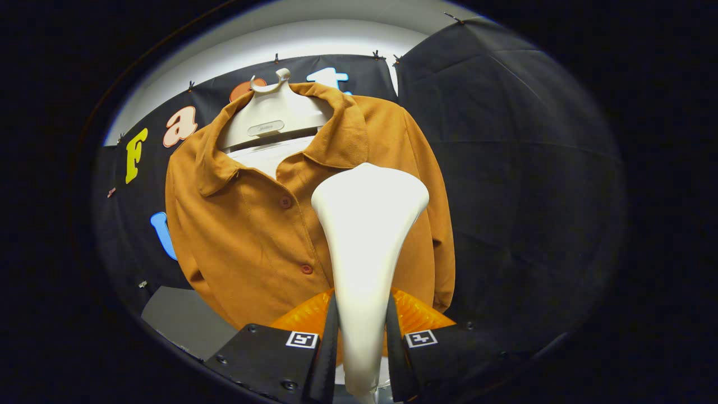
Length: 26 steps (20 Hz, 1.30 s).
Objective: Iron the clothes twice with a garment steamer, once on the left side and once on the right side.
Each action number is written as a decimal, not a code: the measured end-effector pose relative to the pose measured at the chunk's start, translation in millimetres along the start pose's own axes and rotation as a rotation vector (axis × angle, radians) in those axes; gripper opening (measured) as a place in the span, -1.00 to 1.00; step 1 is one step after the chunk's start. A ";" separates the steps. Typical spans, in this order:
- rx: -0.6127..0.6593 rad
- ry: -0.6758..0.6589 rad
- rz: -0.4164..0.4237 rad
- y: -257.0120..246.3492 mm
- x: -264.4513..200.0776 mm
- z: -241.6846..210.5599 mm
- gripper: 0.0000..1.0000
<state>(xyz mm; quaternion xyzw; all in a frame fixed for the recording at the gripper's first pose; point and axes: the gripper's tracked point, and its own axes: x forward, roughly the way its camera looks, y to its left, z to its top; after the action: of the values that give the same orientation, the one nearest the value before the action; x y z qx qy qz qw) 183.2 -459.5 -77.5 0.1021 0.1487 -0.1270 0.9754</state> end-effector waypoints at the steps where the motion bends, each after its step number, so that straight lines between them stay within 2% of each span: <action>1: 0.001 0.011 0.000 -1.0 4.3 -3.6 -0.16; 9: 0.017 0.139 0.007 -9.3 35.4 -55.0 -0.16; 14: 0.017 0.194 -0.019 -21.7 36.3 -84.5 -0.16; 26: 0.047 0.425 -0.081 -44.3 40.1 -175.5 -0.16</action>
<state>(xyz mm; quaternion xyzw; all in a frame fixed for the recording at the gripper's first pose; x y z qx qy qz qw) 161.5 -468.6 -261.4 0.1430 0.3522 -0.1452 0.9135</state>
